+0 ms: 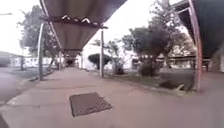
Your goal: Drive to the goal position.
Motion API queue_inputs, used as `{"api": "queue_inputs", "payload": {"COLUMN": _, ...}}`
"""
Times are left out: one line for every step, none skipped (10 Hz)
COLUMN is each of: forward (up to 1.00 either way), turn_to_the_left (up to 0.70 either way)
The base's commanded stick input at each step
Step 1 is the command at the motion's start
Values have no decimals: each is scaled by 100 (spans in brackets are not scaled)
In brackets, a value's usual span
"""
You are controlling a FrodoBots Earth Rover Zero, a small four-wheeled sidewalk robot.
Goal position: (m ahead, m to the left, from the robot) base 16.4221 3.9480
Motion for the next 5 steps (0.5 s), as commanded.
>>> {"api": "queue_inputs", "payload": {"forward": 85, "turn_to_the_left": 34}}
{"api": "queue_inputs", "payload": {"forward": 85, "turn_to_the_left": 34}}
{"api": "queue_inputs", "payload": {"forward": 85, "turn_to_the_left": 21}}
{"api": "queue_inputs", "payload": {"forward": 85, "turn_to_the_left": 8}}
{"api": "queue_inputs", "payload": {"forward": 85, "turn_to_the_left": 0}}
